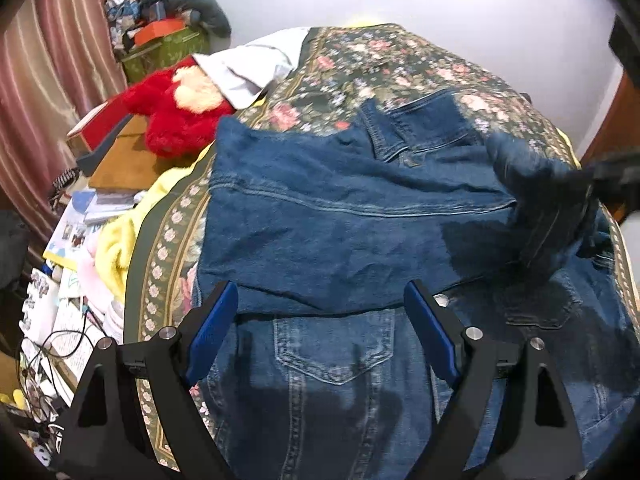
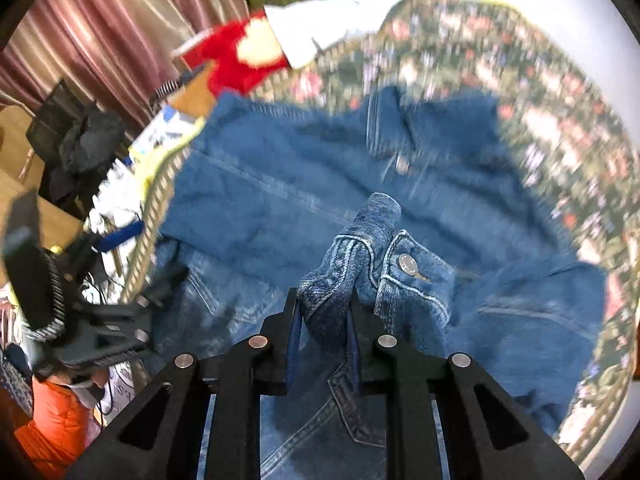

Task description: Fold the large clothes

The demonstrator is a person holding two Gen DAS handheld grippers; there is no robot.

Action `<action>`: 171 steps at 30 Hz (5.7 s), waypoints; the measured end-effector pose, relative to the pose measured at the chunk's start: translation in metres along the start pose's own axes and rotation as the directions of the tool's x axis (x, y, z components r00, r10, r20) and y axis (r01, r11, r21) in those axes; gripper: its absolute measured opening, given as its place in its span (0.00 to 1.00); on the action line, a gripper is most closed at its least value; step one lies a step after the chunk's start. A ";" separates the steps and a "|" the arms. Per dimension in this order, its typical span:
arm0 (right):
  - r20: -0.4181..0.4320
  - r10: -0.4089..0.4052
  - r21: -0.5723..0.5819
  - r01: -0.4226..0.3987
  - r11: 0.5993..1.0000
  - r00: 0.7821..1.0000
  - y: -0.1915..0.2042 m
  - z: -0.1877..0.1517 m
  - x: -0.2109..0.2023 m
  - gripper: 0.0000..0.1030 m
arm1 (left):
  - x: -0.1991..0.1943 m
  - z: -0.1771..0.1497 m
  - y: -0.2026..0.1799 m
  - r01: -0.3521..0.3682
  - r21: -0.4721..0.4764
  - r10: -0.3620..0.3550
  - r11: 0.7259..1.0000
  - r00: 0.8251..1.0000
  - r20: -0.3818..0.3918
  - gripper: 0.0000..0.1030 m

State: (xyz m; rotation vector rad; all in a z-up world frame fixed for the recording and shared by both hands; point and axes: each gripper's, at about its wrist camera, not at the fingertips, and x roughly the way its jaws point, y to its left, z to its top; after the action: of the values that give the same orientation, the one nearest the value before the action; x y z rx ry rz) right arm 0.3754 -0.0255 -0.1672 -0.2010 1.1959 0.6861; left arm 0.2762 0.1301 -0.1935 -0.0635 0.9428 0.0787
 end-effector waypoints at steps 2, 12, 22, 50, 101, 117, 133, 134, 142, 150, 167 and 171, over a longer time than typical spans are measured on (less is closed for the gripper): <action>0.050 0.013 0.012 -0.014 1.000 0.999 -0.005 0.004 -0.026 0.15 | -0.004 0.002 -0.006 0.009 0.015 -0.009 1.000 1.000 0.007 0.83; 0.137 -0.078 0.016 0.077 0.997 0.987 -0.031 0.008 -0.081 0.15 | -0.009 0.011 -0.047 0.082 0.071 -0.083 0.994 0.997 0.009 0.83; 0.012 -0.046 0.097 0.044 0.994 0.999 -0.085 -0.046 -0.027 0.15 | -0.003 0.021 -0.088 0.108 0.153 -0.109 0.982 0.994 -0.003 0.83; 0.000 -0.358 -0.011 0.358 0.934 0.934 -0.120 -0.115 -0.008 0.31 | 0.004 0.011 -0.107 0.126 0.183 -0.121 0.975 0.992 -0.041 0.83; 0.171 -0.166 0.599 0.031 0.800 0.971 -0.233 -0.207 -0.111 0.97 | -0.030 0.137 -0.146 0.181 0.156 -0.205 0.971 0.967 0.152 0.10; 0.040 -0.165 0.478 0.126 0.869 0.986 -0.190 -0.128 -0.037 0.97 | 0.081 0.017 0.030 0.084 -0.161 -0.108 0.983 0.983 -0.147 0.10; 0.030 -0.246 0.422 0.211 0.882 0.969 -0.181 -0.118 -0.032 0.97 | 0.122 0.036 0.029 0.286 -0.384 -0.361 0.878 0.922 -0.141 0.61; 0.029 -0.243 0.421 0.209 0.883 0.970 -0.181 -0.119 -0.032 0.97 | 0.124 0.039 0.023 0.259 -0.353 -0.325 0.899 0.935 -0.142 0.55; 0.025 -0.270 0.394 0.238 0.887 0.963 -0.183 -0.127 -0.035 0.97 | 0.096 0.072 -0.032 0.015 -0.011 -0.016 1.000 0.998 -0.069 0.20; 0.075 -0.278 0.459 0.214 0.862 0.958 -0.205 -0.120 -0.054 0.97 | -0.004 0.135 -0.024 -0.011 0.050 0.001 0.999 0.979 0.204 0.19; -0.060 -0.214 0.396 0.220 0.892 0.975 -0.193 -0.091 0.015 0.97 | 0.097 0.075 0.073 -0.097 -0.055 0.090 0.994 0.989 -0.114 0.32; -0.043 -0.206 0.406 0.206 0.891 0.978 -0.197 -0.091 0.008 0.97 | 0.090 0.071 0.080 -0.160 -0.035 0.156 0.986 0.983 -0.097 0.73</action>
State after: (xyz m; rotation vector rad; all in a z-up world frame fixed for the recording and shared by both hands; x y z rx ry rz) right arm 0.4210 -0.2216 -0.2489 0.0256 1.2681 0.2385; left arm 0.3783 0.2195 -0.2261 -0.0317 1.0399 0.2448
